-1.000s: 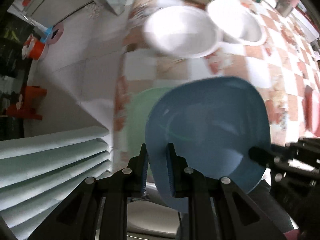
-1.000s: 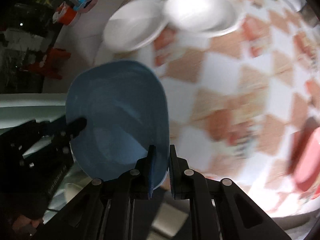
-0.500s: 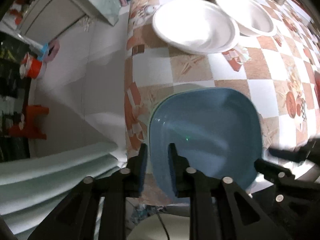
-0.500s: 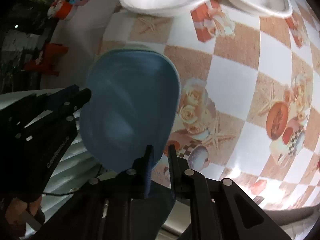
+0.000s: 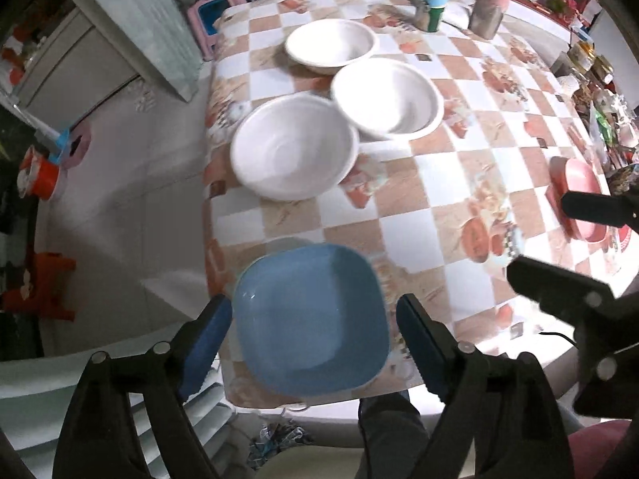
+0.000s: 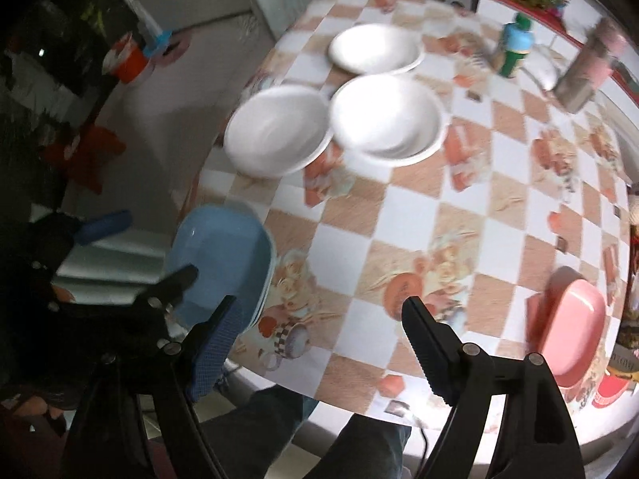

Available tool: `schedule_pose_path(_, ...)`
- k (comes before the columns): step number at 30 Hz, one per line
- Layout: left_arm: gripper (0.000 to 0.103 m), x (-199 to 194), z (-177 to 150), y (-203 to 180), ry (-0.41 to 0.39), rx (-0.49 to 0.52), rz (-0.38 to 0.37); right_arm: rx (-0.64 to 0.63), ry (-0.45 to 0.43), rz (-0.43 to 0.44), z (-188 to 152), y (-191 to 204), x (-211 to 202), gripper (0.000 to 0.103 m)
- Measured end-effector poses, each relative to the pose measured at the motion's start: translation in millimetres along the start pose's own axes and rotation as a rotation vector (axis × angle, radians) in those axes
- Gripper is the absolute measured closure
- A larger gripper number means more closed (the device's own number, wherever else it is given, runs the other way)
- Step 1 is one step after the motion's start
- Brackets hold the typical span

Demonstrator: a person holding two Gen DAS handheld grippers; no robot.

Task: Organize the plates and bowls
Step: 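Move both grippers toward the pink square plate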

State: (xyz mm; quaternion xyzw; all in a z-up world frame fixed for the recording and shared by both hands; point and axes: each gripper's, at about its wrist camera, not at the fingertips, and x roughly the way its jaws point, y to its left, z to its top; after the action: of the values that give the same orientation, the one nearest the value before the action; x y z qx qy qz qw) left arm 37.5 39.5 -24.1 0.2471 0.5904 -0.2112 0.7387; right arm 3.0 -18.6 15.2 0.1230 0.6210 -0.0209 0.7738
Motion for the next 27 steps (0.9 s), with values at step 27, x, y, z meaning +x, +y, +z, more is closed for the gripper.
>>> schedule_pose_path(27,0.015,10.4,58.4,-108.3,-0.002,0.198,-0.016,0.21,-0.022,-0.029,0.3,-122.2,-20.5,0.02)
